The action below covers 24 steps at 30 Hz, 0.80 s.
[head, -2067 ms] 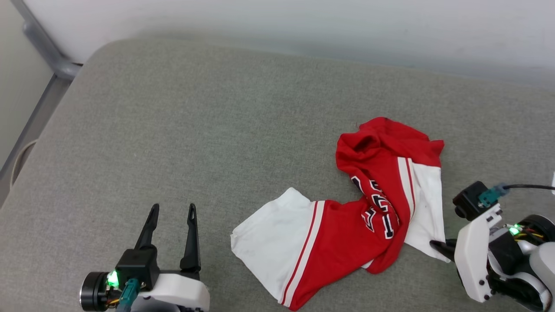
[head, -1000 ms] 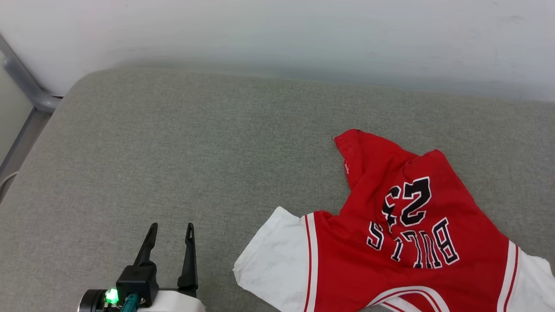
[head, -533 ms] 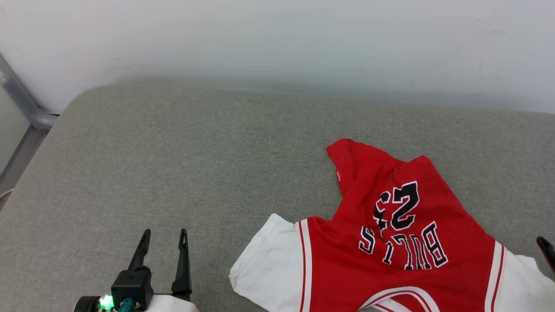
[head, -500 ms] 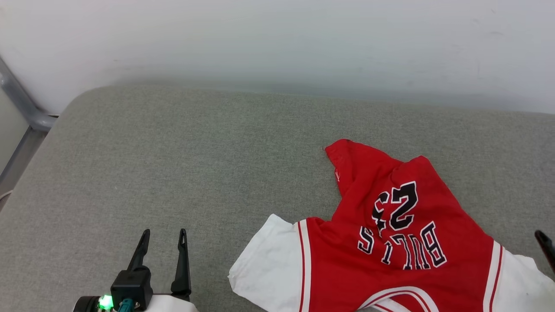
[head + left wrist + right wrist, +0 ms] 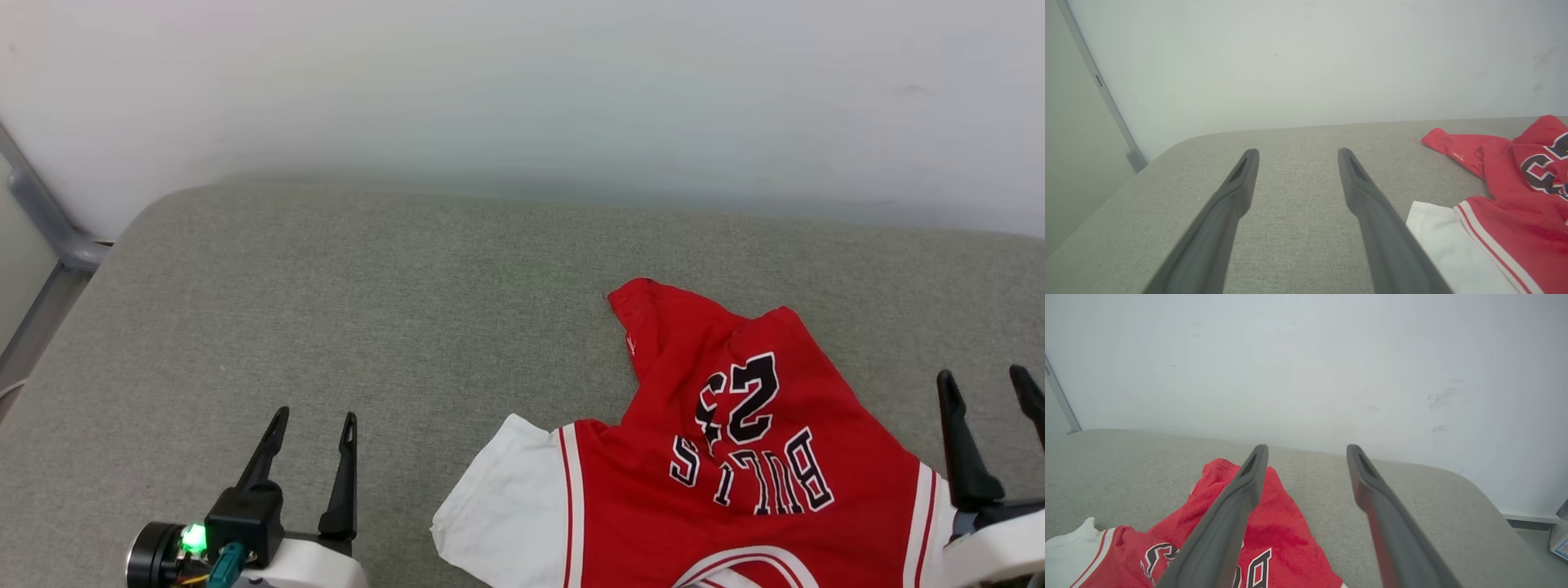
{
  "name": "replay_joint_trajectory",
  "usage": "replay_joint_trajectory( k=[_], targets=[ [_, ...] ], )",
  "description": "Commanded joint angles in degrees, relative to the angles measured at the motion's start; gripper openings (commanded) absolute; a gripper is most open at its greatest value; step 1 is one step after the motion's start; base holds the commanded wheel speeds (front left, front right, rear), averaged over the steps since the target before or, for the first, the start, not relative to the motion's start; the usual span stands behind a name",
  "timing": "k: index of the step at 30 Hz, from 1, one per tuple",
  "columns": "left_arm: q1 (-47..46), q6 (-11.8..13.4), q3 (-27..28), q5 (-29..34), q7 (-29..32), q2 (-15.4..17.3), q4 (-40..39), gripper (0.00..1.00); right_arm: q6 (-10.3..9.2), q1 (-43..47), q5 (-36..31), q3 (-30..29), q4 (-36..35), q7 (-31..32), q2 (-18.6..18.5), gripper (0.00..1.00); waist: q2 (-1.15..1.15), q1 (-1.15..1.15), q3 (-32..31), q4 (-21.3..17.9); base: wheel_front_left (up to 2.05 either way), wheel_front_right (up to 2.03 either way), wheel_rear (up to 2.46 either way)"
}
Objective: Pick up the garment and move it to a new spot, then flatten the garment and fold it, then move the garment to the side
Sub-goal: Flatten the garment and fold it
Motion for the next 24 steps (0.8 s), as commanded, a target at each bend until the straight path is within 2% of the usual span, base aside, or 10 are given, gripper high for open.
replay_joint_trajectory(
  k=[1,5,8,14,15,17,21,24],
  targets=[
    [-1.18,-1.11,-0.58,-0.34,-0.09,0.68,0.42,1.00,-0.05,1.37,-1.27,0.05,-0.57,-1.06,1.39,1.00,0.00,0.00,-0.25,0.23,0.00,0.00,0.00],
    [-4.97,-4.15,-3.30,-2.38,4.37,3.25,0.92,1.00,-0.06,3.11,-2.97,0.38,-1.07,-2.28,4.04,1.00,0.00,0.00,-0.38,0.64,0.00,0.00,0.00],
    [-8.29,-5.20,-6.68,-5.38,11.58,6.11,0.14,1.00,-0.06,3.69,-3.61,0.46,-0.50,-2.33,4.81,1.00,0.00,0.00,-0.28,0.80,0.00,0.00,0.00],
    [-14.45,-5.42,-17.78,-18.13,30.24,14.09,-4.08,1.00,-0.05,2.55,-3.90,0.72,0.37,-2.87,5.24,1.00,0.00,0.00,0.40,0.30,0.00,0.00,0.00],
    [-17.11,-5.44,-22.89,-24.84,40.14,18.25,-5.57,1.00,-0.05,1.73,-4.11,1.20,0.88,-3.17,5.48,1.00,0.00,0.00,0.86,-0.29,0.00,0.00,0.00],
    [-18.68,-5.44,-26.25,-28.89,45.49,20.37,-6.14,1.00,-0.06,1.26,-4.12,1.41,1.27,-3.51,5.69,1.00,0.00,0.00,1.24,-0.81,0.00,0.00,0.00],
    [-20.90,-5.45,-31.62,-34.51,52.81,24.12,-5.84,1.00,-0.05,0.11,-4.67,2.29,2.22,-3.98,5.84,1.00,0.00,0.00,2.07,-2.17,0.00,0.00,0.00],
    [-21.66,-5.45,-34.20,-36.19,55.03,25.59,-5.23,1.00,-0.06,-0.55,-4.79,2.67,2.65,-4.16,6.01,1.00,0.00,0.00,2.59,-3.03,0.00,0.00,0.00]
  ],
)
